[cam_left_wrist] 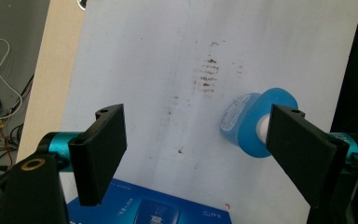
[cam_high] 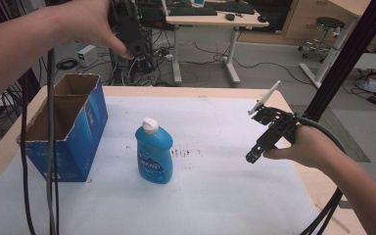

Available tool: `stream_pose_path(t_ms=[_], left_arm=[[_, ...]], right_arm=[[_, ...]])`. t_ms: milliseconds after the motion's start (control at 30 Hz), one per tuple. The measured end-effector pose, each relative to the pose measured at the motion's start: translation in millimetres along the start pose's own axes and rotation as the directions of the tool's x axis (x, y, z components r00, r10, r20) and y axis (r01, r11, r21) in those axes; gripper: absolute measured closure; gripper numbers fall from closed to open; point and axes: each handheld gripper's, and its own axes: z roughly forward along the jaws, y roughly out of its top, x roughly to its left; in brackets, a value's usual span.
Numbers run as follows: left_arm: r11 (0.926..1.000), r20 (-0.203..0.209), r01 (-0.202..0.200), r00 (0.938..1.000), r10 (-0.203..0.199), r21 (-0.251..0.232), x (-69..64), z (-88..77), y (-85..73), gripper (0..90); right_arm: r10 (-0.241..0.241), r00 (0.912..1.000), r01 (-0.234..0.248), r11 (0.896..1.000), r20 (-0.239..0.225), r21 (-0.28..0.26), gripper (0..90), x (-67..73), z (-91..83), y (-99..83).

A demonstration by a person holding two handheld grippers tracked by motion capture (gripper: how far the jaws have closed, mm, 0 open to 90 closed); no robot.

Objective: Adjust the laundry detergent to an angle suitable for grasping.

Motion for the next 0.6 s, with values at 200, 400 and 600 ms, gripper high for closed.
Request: stream_pose_path(t_ms=[200,400,600], left_arm=[[1.0000,0.001,-0.003,1.0000,0.003,-0.004,1.1,0.0,0.5,20.6],[1.0000,0.005,0.000,1.0000,0.000,-0.005,1.2,0.5,0.6,20.6],[1.0000,0.002,-0.003,1.0000,0.003,-0.002,1.2,0.3,-0.4,20.6]], right_arm=[[0.003,1.0000,-0.003,1.000,0.003,-0.003,12.1,-1.8,-2.6,-0.2],[0.000,1.0000,0.000,1.000,0.003,-0.008,12.1,-1.7,-4.7,-0.6],[-0.004,1.0000,0.004,1.000,0.006,-0.017,12.1,-1.3,-7.4,0.5]])
